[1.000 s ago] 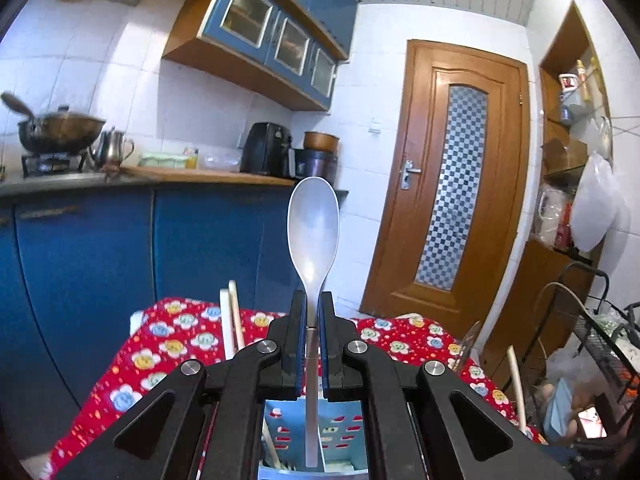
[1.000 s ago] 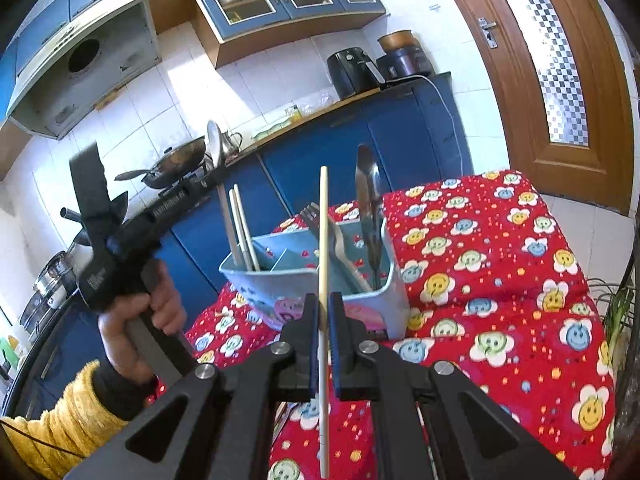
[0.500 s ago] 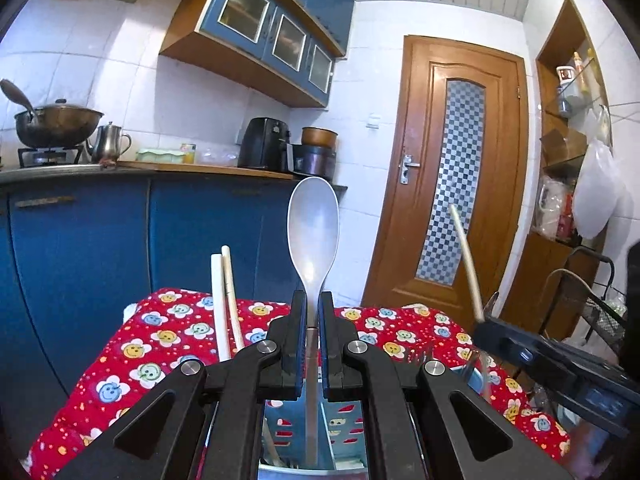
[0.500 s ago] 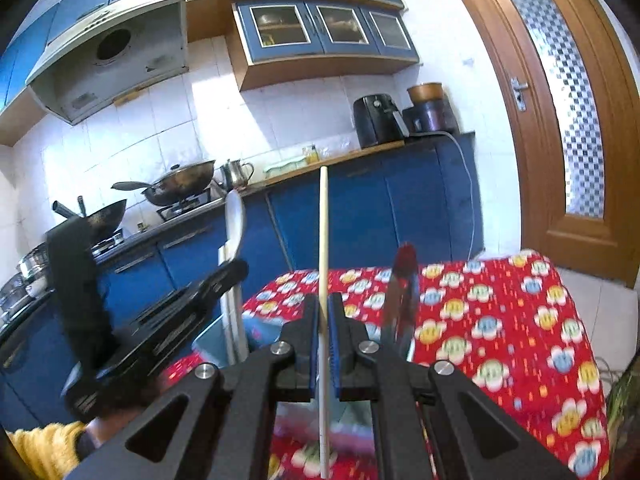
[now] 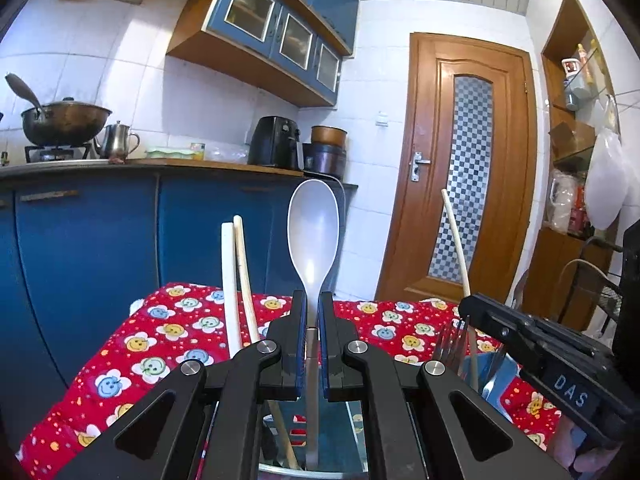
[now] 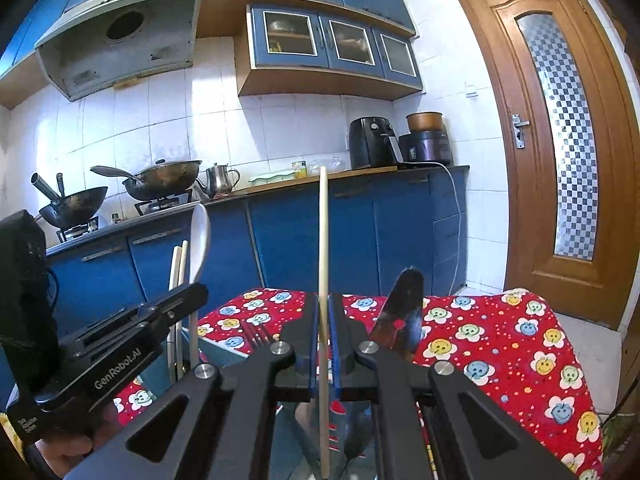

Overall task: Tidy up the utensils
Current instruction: 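Lower the spoon into the caddy with the left tool while the right tool inserts the chopstick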

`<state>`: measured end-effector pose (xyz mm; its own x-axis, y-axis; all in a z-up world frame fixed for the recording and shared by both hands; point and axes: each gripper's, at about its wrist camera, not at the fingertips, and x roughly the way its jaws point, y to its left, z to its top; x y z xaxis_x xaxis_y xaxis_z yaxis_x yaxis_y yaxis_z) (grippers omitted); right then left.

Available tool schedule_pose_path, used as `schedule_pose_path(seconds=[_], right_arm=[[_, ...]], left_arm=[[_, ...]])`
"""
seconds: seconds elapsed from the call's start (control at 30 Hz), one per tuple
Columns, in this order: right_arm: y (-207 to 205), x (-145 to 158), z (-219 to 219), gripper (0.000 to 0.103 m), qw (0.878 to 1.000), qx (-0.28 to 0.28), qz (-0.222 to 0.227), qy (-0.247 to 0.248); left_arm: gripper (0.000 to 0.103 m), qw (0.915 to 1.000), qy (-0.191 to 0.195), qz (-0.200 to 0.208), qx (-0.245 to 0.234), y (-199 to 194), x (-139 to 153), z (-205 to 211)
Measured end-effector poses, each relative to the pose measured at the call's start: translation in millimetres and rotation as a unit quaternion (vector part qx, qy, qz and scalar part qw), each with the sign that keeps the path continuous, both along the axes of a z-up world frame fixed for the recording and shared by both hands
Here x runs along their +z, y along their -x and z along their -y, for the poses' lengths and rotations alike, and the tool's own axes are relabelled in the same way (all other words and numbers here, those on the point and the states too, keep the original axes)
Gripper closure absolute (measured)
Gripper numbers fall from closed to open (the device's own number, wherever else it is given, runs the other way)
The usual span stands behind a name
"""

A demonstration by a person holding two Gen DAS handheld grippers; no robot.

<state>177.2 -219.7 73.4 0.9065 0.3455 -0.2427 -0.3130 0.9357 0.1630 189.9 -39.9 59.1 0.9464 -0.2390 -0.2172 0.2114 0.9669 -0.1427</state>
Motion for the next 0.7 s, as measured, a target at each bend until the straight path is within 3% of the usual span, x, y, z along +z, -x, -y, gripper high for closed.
schedule_pose_path(seconds=[0.5, 0.7], right_arm=[[13.4, -11.6, 7.1, 0.096, 0.999, 0.001, -0.041, -0.001], [24.8, -3.7, 11.8, 0.087, 0.999, 0.002, -0.043, -0.017]], left_arm=[[0.09, 0.9995, -0.008, -0.028, -0.012, 5.8, 10.0, -3.0], [0.087, 0.999, -0.025, -0.03, -0.021, 18.0, 17.9, -1.9]])
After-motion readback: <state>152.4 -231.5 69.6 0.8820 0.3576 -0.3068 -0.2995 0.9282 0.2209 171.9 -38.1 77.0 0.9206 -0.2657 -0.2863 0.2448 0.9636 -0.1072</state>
